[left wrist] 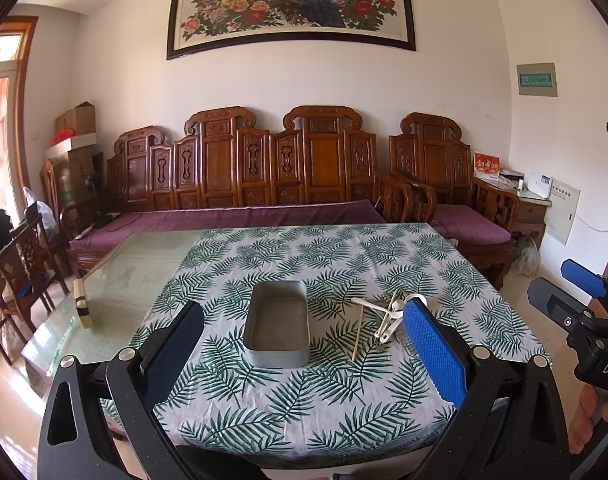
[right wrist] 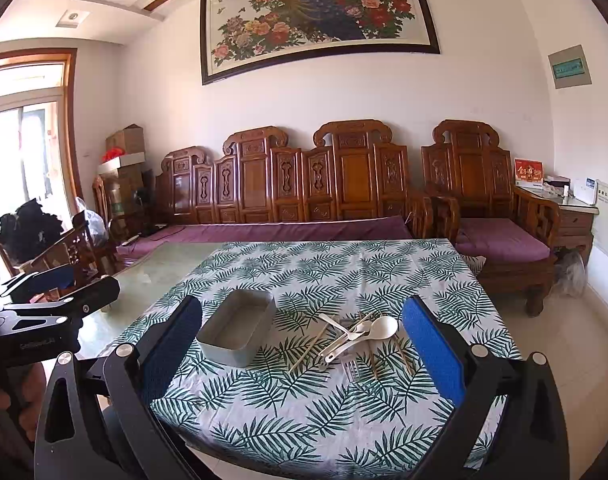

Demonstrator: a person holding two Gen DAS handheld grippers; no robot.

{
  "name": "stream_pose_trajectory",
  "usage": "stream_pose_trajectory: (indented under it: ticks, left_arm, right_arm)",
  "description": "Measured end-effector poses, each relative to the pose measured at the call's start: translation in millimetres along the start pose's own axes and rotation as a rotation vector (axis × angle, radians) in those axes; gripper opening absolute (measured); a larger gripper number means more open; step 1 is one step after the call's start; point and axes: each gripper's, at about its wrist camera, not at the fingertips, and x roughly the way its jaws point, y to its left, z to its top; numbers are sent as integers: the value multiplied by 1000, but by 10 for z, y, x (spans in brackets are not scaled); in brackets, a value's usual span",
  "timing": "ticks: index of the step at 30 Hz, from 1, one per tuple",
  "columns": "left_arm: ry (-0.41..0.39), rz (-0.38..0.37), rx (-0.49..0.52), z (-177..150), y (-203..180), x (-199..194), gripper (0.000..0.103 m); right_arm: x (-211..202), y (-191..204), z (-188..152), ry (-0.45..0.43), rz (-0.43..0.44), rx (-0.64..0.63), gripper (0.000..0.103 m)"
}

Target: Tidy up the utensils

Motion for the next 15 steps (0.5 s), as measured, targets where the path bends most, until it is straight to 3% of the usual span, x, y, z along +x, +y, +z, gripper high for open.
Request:
stream_pose_trajectory:
  ticks: [15]
  left_arm:
    - [-5, -1, -4, 31, -11, -21, 97]
  right_arm:
    - [-34, 64, 23, -3, 2, 0, 101]
